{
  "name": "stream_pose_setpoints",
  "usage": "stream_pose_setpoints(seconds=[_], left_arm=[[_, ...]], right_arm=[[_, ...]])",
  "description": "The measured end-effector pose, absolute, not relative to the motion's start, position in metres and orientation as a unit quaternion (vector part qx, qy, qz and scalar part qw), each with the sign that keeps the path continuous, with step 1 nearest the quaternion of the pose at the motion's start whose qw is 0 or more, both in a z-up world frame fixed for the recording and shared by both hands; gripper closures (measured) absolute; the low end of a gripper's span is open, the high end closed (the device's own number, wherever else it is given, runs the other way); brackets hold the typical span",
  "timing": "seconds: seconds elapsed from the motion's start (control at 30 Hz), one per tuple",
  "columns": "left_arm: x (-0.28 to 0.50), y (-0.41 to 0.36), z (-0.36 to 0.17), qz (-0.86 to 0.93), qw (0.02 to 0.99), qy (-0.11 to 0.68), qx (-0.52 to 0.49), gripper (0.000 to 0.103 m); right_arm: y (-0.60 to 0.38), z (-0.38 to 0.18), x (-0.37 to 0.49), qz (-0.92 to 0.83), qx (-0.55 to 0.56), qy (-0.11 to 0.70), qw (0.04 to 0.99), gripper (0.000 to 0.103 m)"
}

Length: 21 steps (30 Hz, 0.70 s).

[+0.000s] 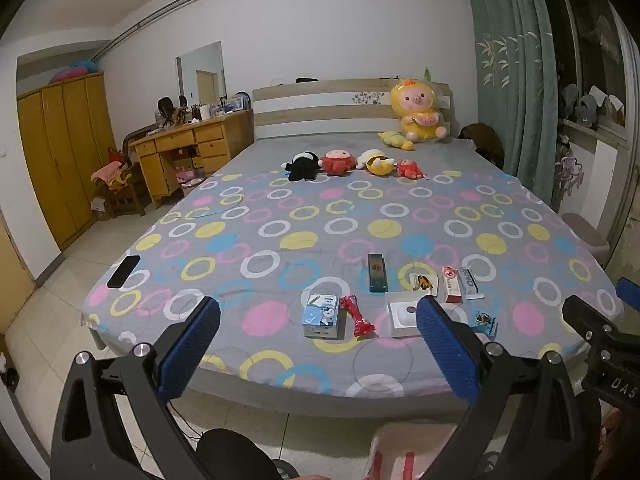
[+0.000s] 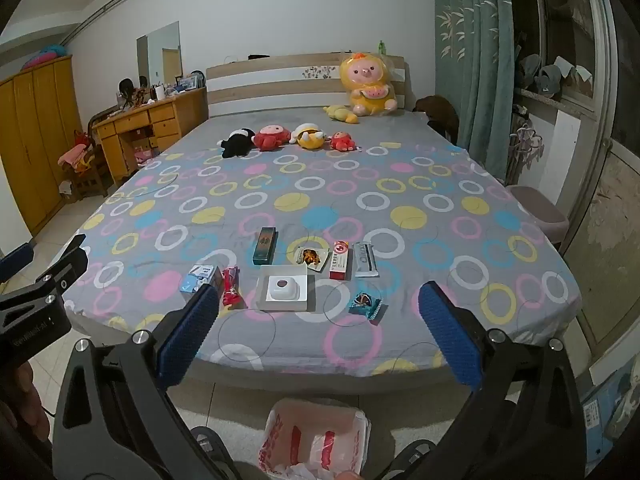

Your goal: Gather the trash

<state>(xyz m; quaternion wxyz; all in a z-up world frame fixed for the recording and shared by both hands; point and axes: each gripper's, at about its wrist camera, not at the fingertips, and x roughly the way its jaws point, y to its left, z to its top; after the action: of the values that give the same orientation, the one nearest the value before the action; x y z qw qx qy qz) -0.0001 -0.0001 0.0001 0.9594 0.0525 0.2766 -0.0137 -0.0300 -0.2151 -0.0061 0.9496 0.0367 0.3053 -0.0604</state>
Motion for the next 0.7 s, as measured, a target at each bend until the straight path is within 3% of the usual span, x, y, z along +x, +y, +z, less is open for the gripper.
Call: stream_pose_setpoints(seconds=[0.7], left_arm=[[0.0001,-0.0002,-0.0002,-0.013,0.959,0.279,0.055,0.007]], right_arm=[[-0.2148,-0.006,-0.03,-0.059,0.037,0.305,0.95,0.005]])
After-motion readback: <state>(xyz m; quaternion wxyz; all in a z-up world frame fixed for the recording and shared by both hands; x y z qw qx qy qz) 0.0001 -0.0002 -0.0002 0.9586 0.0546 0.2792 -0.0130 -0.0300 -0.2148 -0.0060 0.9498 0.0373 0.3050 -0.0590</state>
